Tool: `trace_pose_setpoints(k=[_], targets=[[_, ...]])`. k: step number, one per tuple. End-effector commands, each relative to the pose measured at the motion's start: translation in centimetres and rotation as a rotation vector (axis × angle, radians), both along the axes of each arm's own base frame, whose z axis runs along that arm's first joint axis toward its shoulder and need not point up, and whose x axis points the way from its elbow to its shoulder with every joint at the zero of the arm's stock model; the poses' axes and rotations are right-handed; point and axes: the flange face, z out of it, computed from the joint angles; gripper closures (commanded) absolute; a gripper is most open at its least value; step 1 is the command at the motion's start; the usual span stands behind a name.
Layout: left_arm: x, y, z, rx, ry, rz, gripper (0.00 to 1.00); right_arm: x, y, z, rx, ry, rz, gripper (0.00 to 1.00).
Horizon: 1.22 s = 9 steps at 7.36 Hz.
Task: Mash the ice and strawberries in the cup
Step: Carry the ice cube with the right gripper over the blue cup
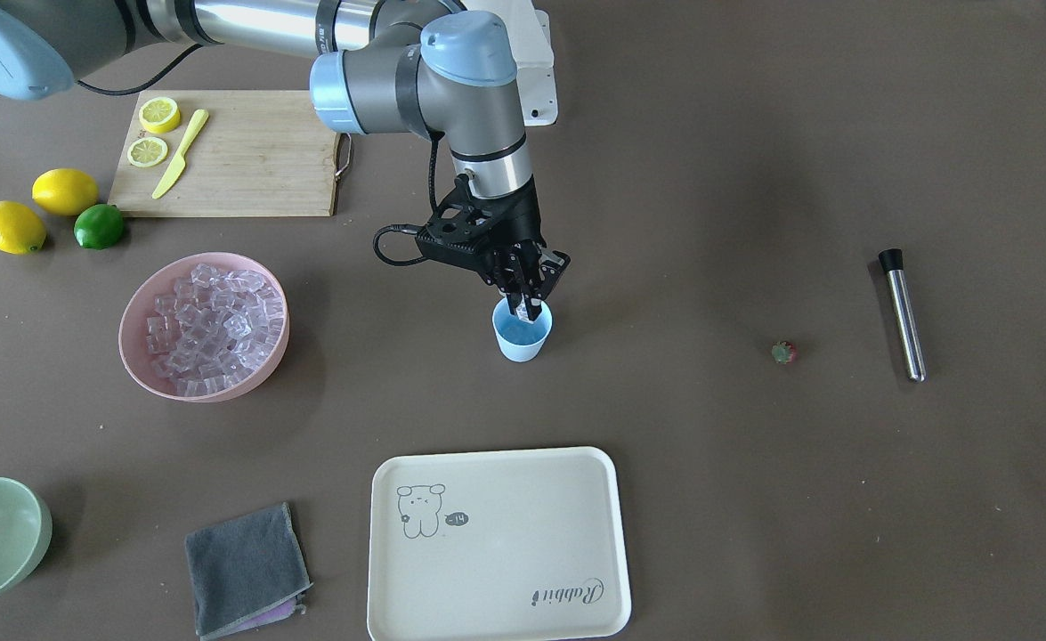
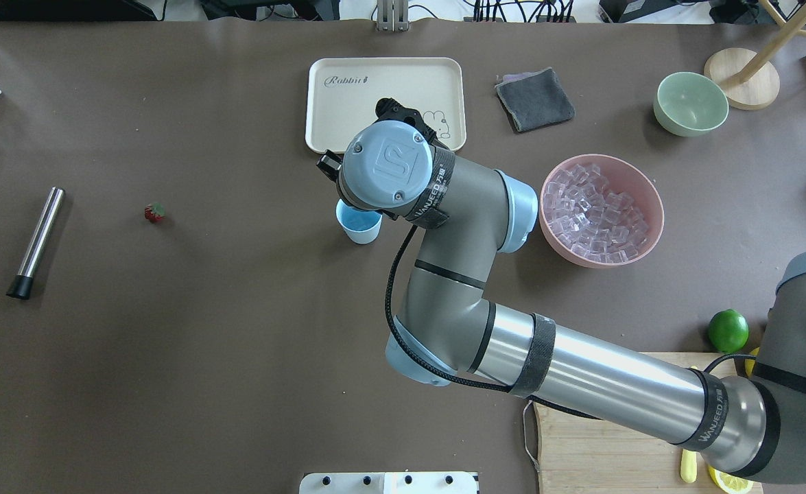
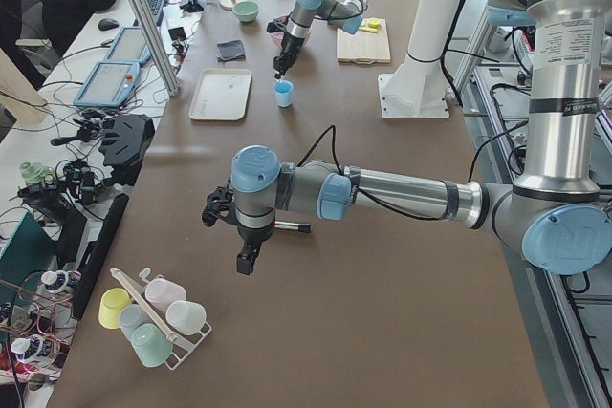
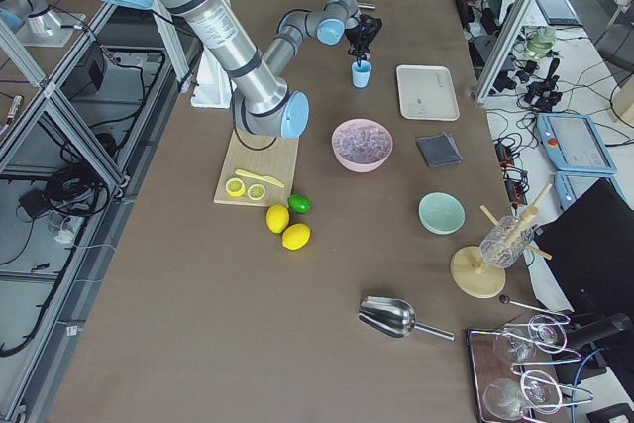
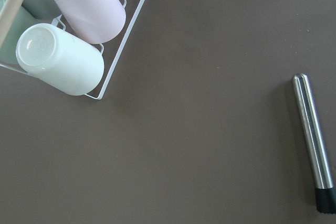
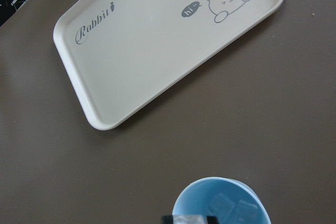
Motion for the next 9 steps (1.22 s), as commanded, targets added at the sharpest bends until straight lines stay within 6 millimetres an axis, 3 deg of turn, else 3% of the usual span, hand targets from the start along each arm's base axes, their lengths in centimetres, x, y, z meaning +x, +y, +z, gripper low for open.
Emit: trace_pose_setpoints(k=[1, 2, 3, 5, 7, 8, 9], targets=[[0.0, 0.0, 0.2, -0.005, 0.000, 0.000, 0.02, -0.7, 0.5, 0.3, 0.011, 0.001, -0.002, 0.76], [0.0, 0.0, 0.4, -0.008, -0.001, 0.000, 0.02, -0.8, 0.5, 0.3, 0.009, 0.003, -0.001, 0.75], [0.0, 0.0, 0.3, -0.007, -0.001, 0.000, 0.02, -1.1, 0.8, 0.5, 0.016, 0.010, -0.010, 0.38], [0.0, 0.0, 0.4, -0.008, -0.001, 0.000, 0.02, -0.8, 1.0, 0.4, 0.067, 0.038, -0.047, 0.13], [0.0, 0.0, 0.3, -0.007, 0.000, 0.000, 0.02, -0.3, 0.8, 0.2, 0.072, 0.053, -0.050, 0.12], [0.1, -0.2, 0.1, -0.004, -0.001, -0.001, 0.01, 1.9, 0.4, -0.5, 0.096, 0.101, -0.096, 0.02], [0.1, -0.6, -0.2, -0.001, -0.001, -0.004, 0.01, 4.8, -0.2, -0.8, 0.095, 0.148, -0.159, 0.02]])
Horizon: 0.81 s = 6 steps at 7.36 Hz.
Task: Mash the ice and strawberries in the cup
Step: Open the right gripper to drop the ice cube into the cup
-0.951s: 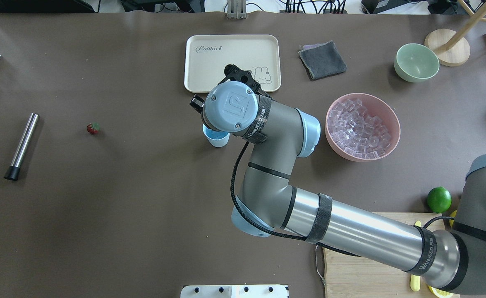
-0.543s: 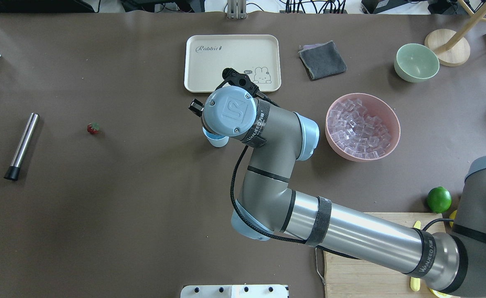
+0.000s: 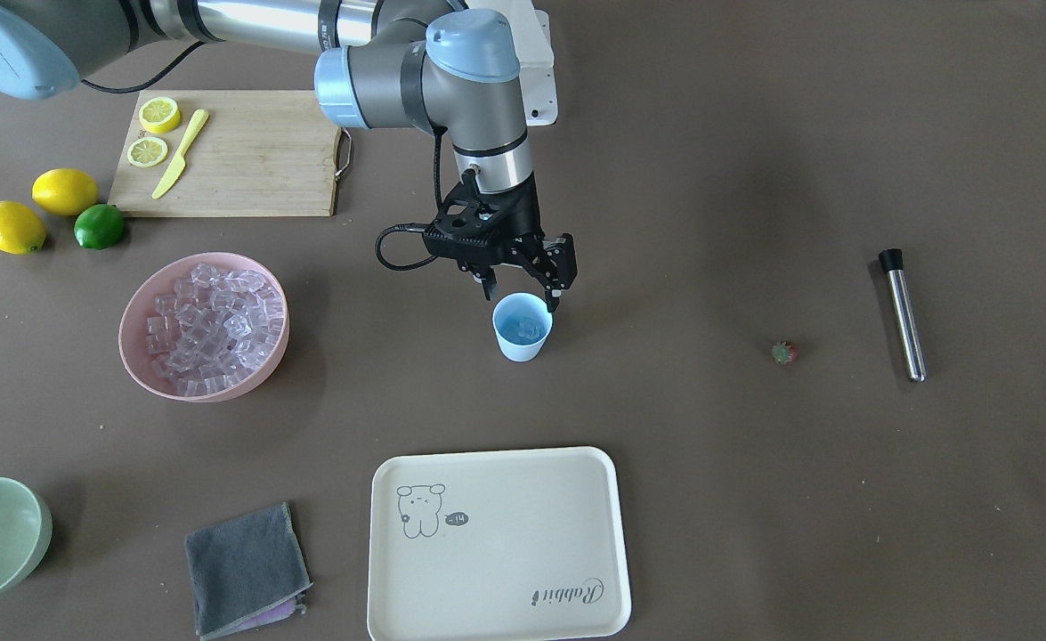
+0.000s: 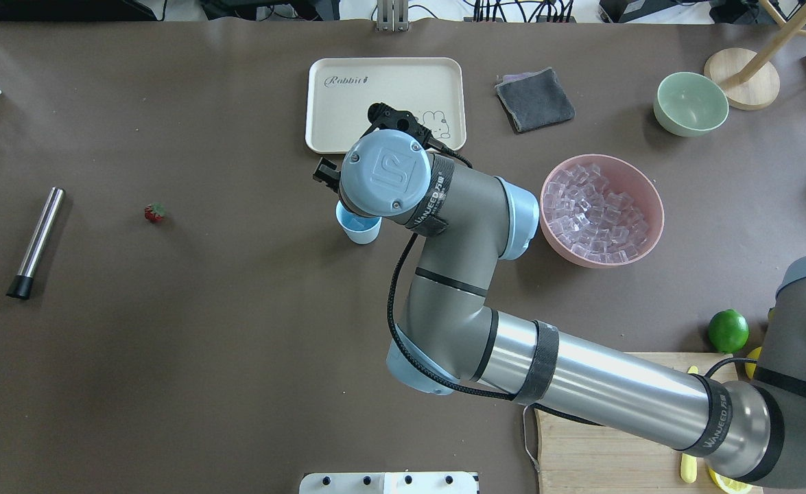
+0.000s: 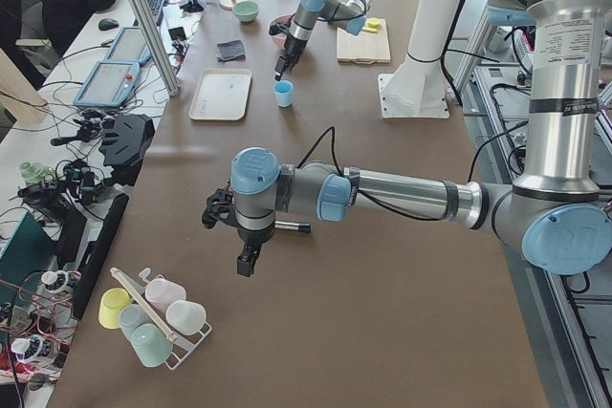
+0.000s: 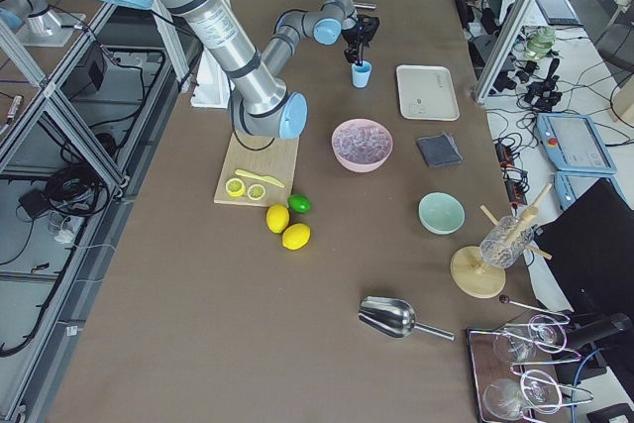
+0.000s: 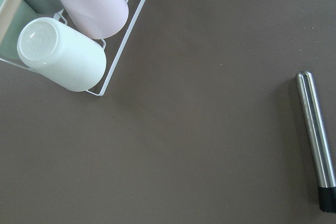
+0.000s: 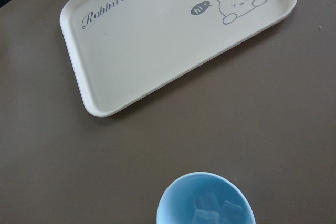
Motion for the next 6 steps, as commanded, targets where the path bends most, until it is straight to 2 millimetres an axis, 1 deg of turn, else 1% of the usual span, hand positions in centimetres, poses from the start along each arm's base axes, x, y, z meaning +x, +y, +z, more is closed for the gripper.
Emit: trace_pose_setpoints(k=[1, 2, 3, 4, 5, 6], targets=[[0.1, -0.7, -1.3, 0.022, 0.000, -0.002, 0.02, 8.2, -0.9, 1.5, 0.012, 0.039, -0.077, 0.01], [0.2, -1.9, -2.7, 0.044, 0.001, -0.003, 0.02, 15.4, -2.3, 5.1, 0.052, 0.047, -0.162, 0.01], [1.1, -3.7, -4.3, 0.062, 0.001, 0.009, 0.01, 22.0, -4.7, 8.4, 0.060, 0.049, -0.212, 0.01], [2.0, -4.4, -4.9, 0.030, 0.014, -0.029, 0.02, 27.5, -7.3, 11.5, 0.084, 0.070, -0.255, 0.01], [3.9, -5.2, -5.8, -0.010, 0.028, -0.055, 0.02, 33.2, -10.0, 13.9, 0.159, 0.108, -0.307, 0.01], [4.8, -5.7, -6.4, -0.004, 0.030, -0.045, 0.01, 39.9, -12.3, 17.4, 0.207, 0.119, -0.364, 0.01]])
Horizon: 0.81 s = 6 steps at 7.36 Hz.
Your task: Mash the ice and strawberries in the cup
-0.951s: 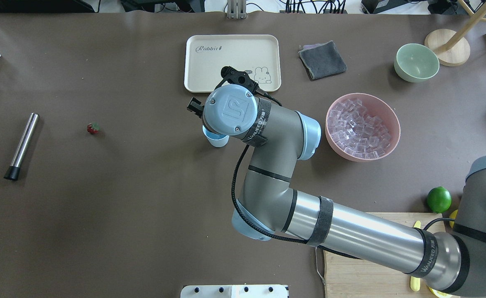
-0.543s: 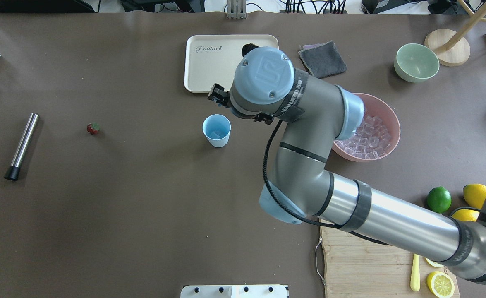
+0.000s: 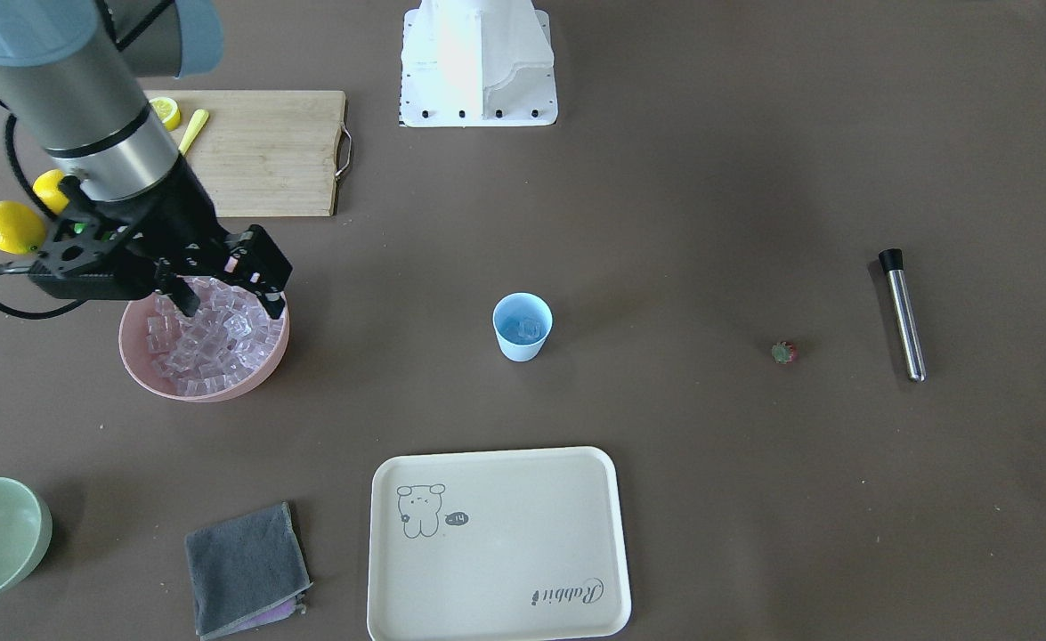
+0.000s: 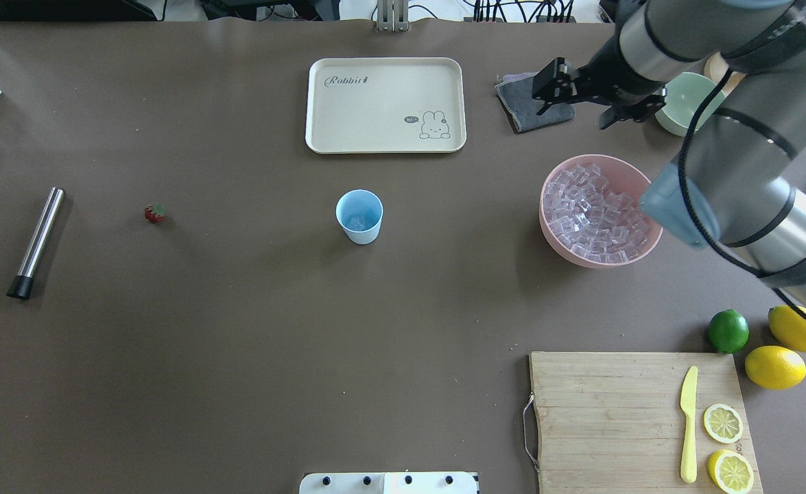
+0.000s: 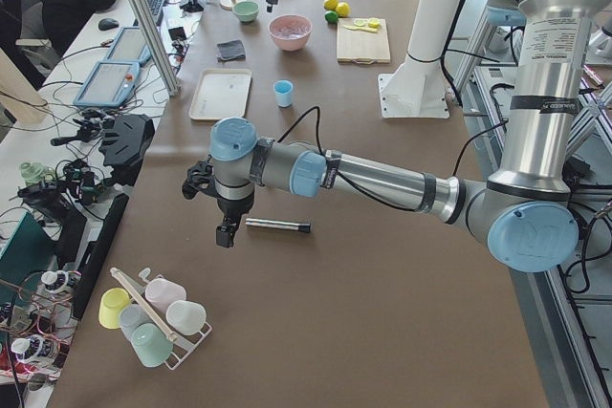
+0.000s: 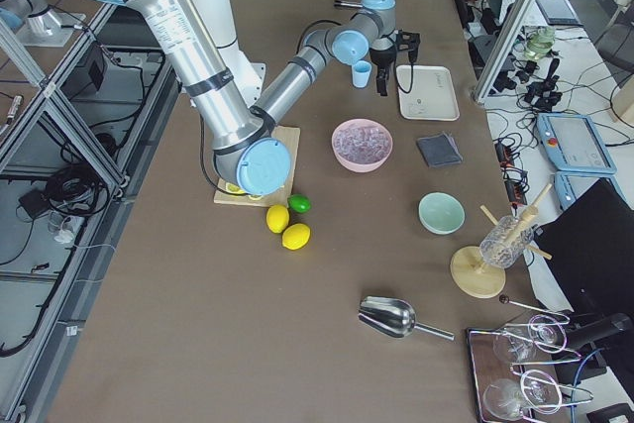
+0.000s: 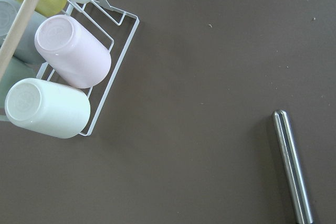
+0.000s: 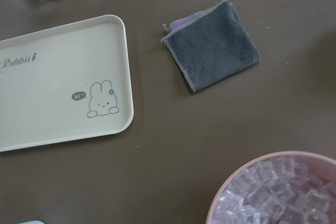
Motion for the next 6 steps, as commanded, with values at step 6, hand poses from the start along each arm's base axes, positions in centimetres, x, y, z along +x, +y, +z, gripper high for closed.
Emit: trace_pose_setpoints(k=[6], targets=[[14.6, -10.2, -13.8, -0.037, 0.087, -0.020, 0.02, 42.9, -4.6, 31.4, 0.206, 0.176, -0.194, 0.01]])
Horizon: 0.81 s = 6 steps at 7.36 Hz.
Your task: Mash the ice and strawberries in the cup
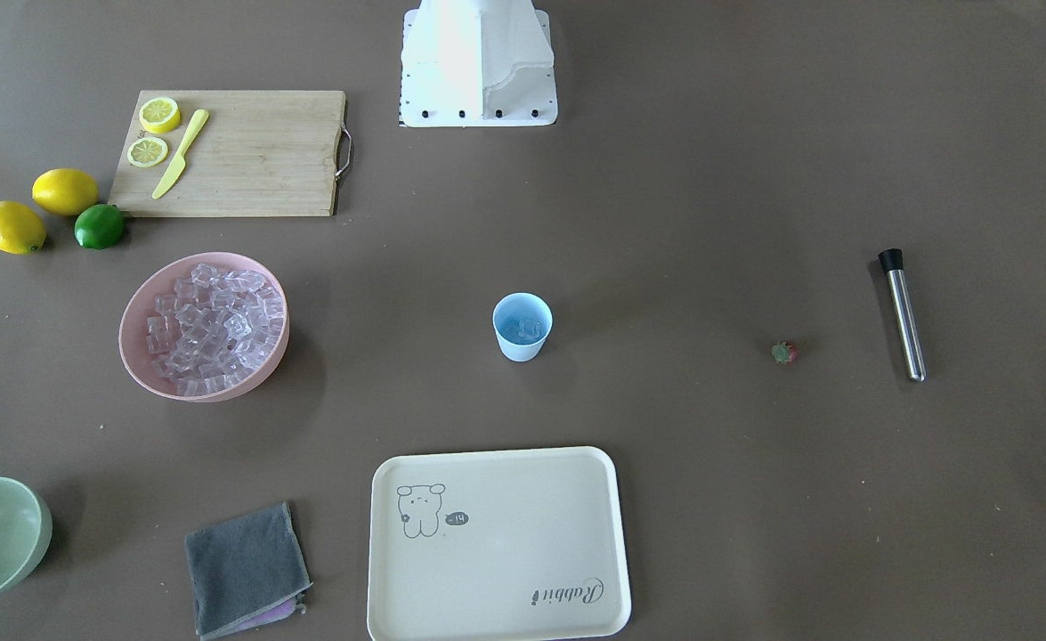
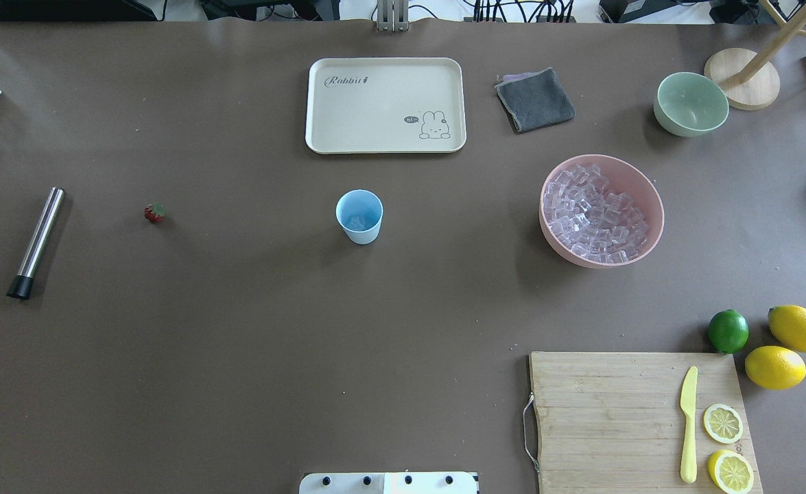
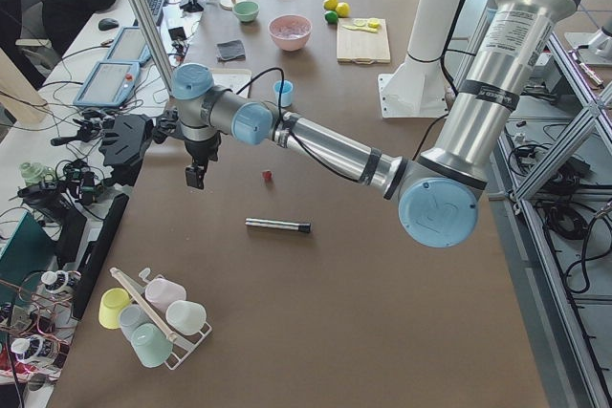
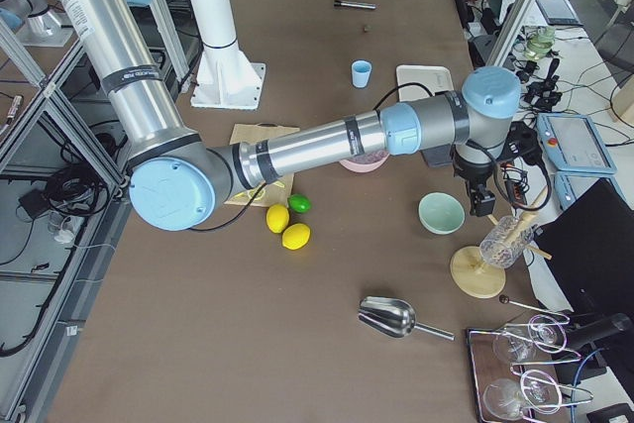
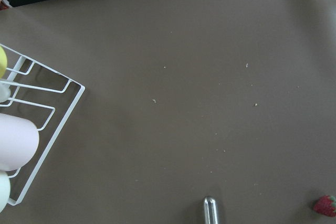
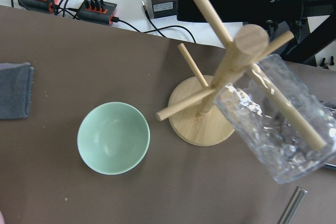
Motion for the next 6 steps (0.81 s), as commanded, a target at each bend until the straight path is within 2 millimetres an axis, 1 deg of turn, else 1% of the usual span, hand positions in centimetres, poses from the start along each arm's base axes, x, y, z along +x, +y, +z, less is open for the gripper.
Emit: trace_pose_setpoints(k=[1, 2, 3, 4, 5, 6], targets=[[9.4, 0.6, -3.7, -0.026, 0.028, 0.058, 0.02, 3.3, 11.2, 10.9, -0.076, 0.023, 0.018, 0.01], [13.6, 1.5, -3.8, -0.100, 0.042, 0.048, 0.01, 3.1, 17.7, 13.0, -0.075, 0.032, 0.034, 0.01], [12.6, 2.1, -4.7, -0.091, 0.058, 0.033, 0.02, 3.5, 22.9, 12.8, -0.070, 0.027, 0.065, 0.01], [12.5, 2.8, -2.9, -0.116, 0.044, 0.029, 0.02, 1.3, 23.4, 11.7, -0.062, 0.014, 0.025, 0.01], [13.0, 2.9, -1.5, -0.130, 0.037, 0.038, 0.02, -3.3, 21.9, 12.4, -0.143, 0.000, -0.044, 0.01], [14.2, 3.4, -1.7, -0.129, 0.044, 0.061, 0.02, -4.0, 21.4, 11.3, -0.205, -0.018, -0.010, 0.01]])
